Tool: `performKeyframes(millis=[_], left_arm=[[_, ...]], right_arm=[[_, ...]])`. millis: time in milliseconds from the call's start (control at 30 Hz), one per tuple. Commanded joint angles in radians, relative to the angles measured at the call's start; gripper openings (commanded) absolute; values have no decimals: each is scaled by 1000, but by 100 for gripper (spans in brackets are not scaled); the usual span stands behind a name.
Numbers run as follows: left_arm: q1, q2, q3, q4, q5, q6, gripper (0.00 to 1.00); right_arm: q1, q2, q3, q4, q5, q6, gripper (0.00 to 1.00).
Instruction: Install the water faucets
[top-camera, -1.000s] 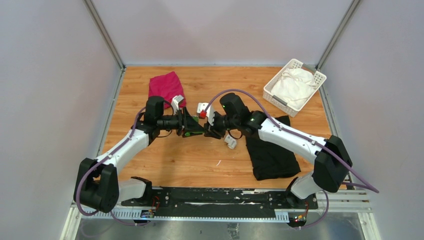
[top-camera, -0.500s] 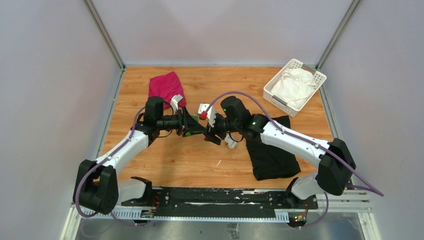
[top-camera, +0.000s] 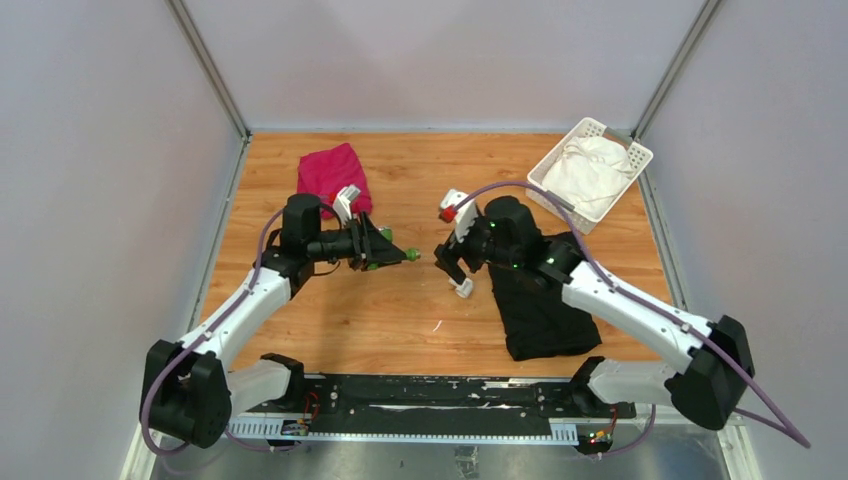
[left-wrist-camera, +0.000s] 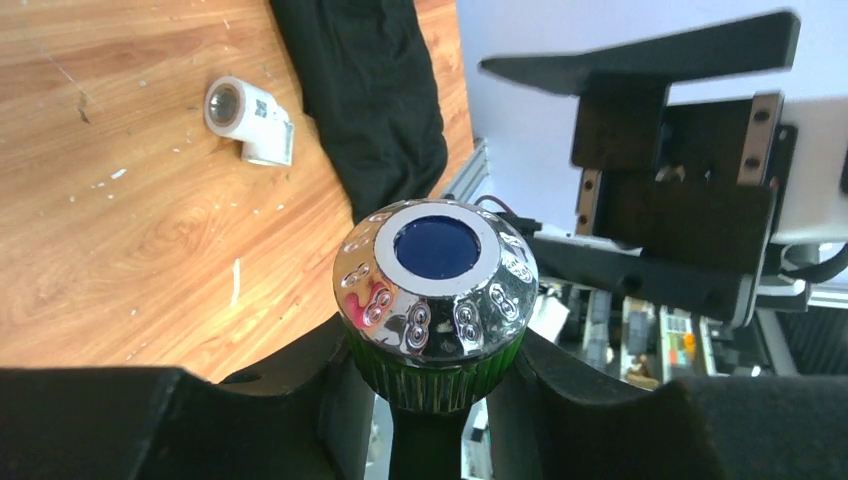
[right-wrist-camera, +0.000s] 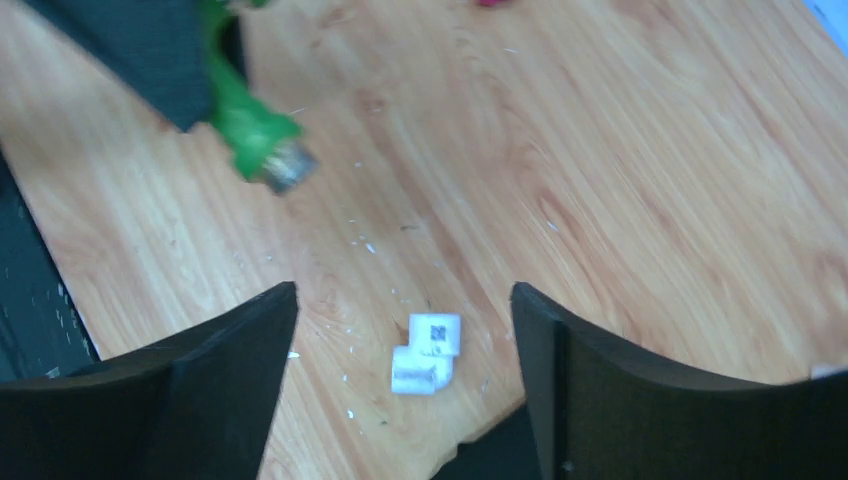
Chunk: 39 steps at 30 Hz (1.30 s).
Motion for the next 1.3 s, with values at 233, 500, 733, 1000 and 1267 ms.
performKeyframes(millis=[233, 500, 733, 1000, 1267], left_arm=[[-2, -194, 110, -220, -309, 262, 0], [21, -202, 93, -215, -303, 212, 0], [22, -186, 64, -161, -256, 172, 0], [22, -179, 56, -153, -235, 172, 0], [23, -188, 46, -162, -216, 181, 0]], right_arm=[[-193, -16, -59, -196, 283, 463, 89], [-193, 150, -135, -108, 175, 782, 69], [-191, 194, -189, -56, 333, 1011, 62], [-172, 188, -298, 104, 319, 1202, 68], [-161, 272, -291, 221, 259, 1192, 66]])
